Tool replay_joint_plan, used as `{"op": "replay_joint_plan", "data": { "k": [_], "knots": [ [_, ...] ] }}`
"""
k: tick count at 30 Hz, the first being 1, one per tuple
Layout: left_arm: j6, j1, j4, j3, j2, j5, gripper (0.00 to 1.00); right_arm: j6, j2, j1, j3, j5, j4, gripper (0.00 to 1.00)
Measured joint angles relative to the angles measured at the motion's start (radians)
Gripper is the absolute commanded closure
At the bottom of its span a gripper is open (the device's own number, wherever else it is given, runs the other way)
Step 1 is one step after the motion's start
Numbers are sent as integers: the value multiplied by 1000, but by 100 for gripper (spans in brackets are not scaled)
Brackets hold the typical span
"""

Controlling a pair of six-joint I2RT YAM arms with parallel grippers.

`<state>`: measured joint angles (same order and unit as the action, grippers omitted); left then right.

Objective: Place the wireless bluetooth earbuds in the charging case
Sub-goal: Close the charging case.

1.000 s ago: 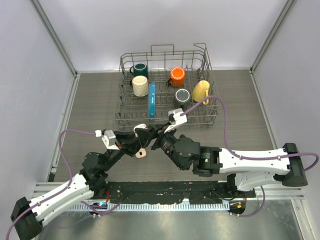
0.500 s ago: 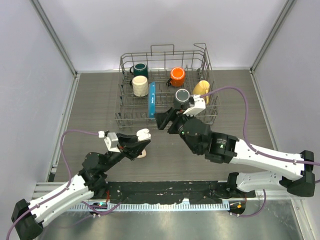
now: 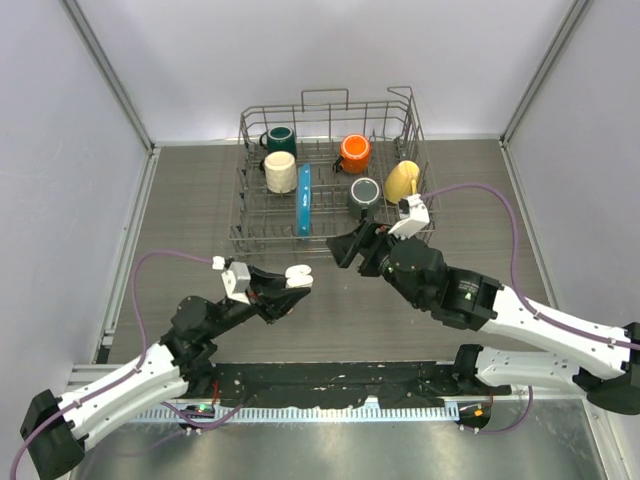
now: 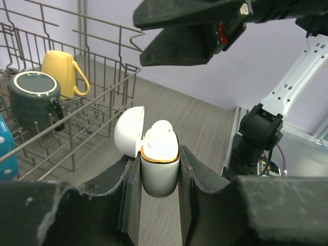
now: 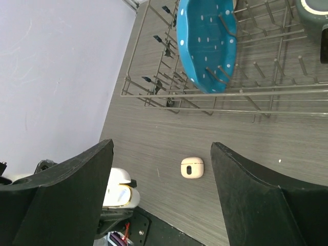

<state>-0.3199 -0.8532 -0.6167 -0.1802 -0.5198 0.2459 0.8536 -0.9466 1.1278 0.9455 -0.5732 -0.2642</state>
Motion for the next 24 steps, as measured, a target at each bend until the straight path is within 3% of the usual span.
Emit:
{"op": "replay_joint_plan", "data": {
  "k": [11,24],
  "knots": [
    [-14,0,8,-1,25,53,100,-19,-184,-97,180,110,-186,16],
    [-10,0,29,-5,24,93,100,-23,-216,-127,163,306,-132,16]
  ]
}}
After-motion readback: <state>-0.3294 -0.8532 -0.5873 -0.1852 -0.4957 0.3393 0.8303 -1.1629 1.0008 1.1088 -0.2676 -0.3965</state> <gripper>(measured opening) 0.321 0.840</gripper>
